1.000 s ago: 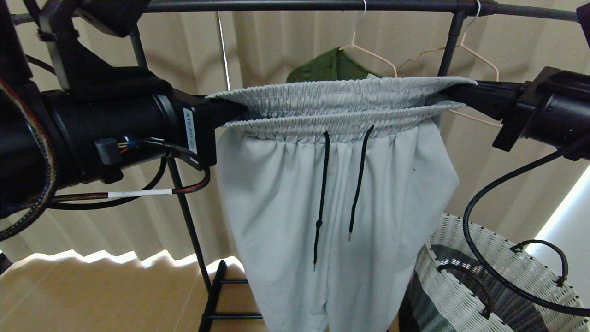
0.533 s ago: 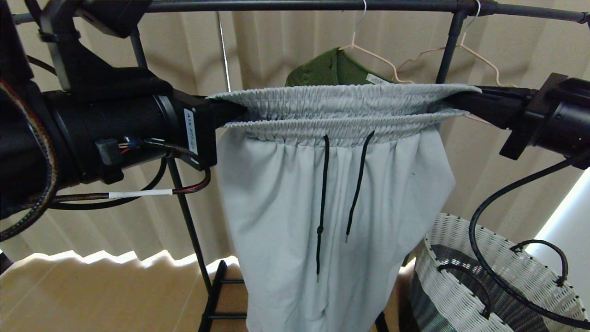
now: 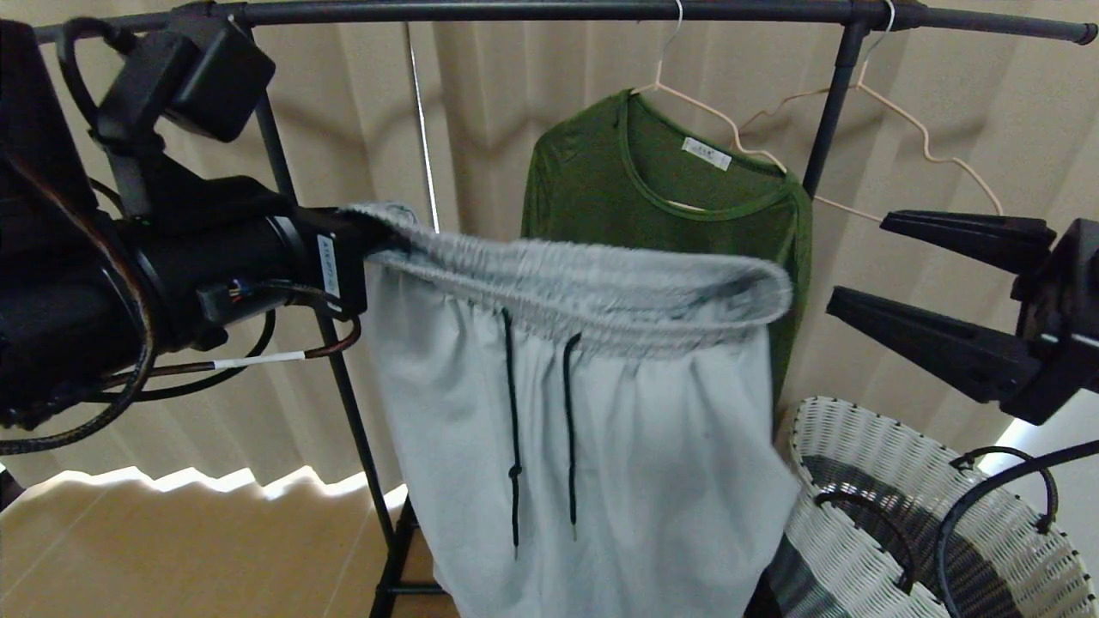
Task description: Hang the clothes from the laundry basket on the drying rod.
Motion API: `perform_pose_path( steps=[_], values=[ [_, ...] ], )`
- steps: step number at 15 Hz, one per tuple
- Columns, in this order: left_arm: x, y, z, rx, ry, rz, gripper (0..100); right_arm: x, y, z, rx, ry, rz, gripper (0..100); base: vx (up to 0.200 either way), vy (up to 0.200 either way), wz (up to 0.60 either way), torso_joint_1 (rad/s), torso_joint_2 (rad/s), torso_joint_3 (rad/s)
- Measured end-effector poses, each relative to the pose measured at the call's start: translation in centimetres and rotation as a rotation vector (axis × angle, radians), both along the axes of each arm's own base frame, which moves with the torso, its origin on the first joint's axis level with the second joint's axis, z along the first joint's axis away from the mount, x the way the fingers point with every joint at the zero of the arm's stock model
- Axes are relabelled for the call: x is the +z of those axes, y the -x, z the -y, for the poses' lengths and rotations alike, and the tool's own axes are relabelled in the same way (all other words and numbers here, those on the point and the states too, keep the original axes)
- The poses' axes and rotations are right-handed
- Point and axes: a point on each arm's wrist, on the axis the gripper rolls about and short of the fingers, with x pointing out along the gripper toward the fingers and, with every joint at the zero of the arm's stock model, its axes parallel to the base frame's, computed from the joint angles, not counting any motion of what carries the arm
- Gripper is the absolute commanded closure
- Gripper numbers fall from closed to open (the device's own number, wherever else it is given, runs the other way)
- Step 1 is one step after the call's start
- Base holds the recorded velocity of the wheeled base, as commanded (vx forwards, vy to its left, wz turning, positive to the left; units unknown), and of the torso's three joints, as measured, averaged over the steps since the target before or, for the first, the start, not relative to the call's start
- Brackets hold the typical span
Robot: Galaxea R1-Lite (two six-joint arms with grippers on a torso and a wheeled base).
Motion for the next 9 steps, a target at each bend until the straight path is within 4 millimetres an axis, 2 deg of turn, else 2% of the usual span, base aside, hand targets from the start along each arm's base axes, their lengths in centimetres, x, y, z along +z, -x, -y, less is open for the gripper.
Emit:
perform_pose_path(
  steps=[3, 5, 7, 9],
  values=[
    [-1.5, -0.3, -0.2, 0.032, -0.028, -0.043, 100, -0.9, 1.2, 0.4, 0.009, 0.004, -0.012, 0, 0.0, 0.0, 0.0, 0.0, 0.0, 0.0],
    [-1.8, -0.1, -0.4, 0.064, -0.035, -0.048, 100, -1.8, 1.7, 0.8, -0.009, 0.013, -0.031, 0, 0.0, 0.0, 0.0, 0.0, 0.0, 0.0],
    [-2.0, 0.8, -1.1, 0.099, -0.039, -0.048, 100, -2.6, 2.1, 1.4, -0.046, 0.026, -0.045, 0, 0.0, 0.0, 0.0, 0.0, 0.0, 0.0],
    [-2.3, 2.6, -2.6, 0.124, -0.049, -0.054, 100, -3.8, 2.2, 2.6, -0.137, 0.065, -0.049, 0, 0.0, 0.0, 0.0, 0.0, 0.0, 0.0]
  ],
)
